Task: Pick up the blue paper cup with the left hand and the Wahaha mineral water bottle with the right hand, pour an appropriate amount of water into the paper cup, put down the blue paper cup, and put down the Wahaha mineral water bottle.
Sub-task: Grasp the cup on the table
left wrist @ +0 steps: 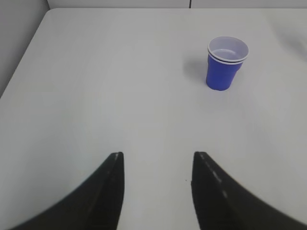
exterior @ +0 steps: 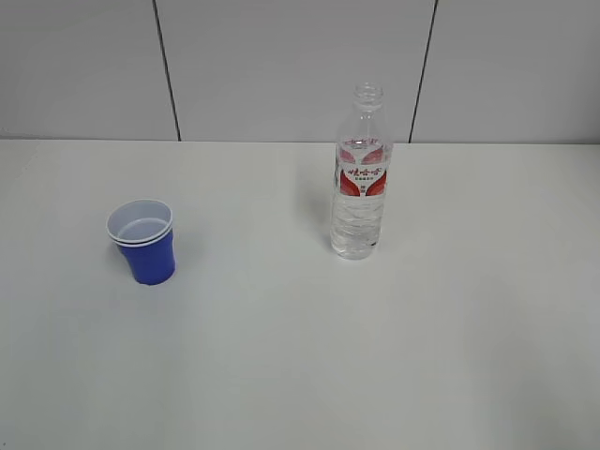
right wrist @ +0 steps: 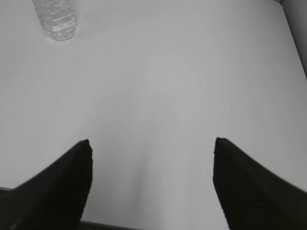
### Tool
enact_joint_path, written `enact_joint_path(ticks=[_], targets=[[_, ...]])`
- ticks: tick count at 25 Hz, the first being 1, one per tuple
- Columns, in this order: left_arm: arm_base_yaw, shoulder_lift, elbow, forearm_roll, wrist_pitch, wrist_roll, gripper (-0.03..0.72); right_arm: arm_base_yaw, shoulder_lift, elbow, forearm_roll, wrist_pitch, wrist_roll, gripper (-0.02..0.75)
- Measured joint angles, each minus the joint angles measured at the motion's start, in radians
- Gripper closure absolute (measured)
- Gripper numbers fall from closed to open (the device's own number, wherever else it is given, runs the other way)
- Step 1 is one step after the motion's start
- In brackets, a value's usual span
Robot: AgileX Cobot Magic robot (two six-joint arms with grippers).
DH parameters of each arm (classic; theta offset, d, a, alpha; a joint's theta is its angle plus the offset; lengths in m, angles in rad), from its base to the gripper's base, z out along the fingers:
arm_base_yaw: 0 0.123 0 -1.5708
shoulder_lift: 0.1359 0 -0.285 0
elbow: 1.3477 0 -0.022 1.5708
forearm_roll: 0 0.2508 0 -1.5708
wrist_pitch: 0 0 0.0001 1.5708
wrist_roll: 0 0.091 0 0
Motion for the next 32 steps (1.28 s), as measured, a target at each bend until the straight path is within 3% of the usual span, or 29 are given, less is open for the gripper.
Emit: enact_joint_path(ticks=[32], targets=[[0.000,0.000,-0.003,-0.007,-0.002,0.000,0.323,0.000,0.000,0.000,0.000,0.000,0.000,0.152]])
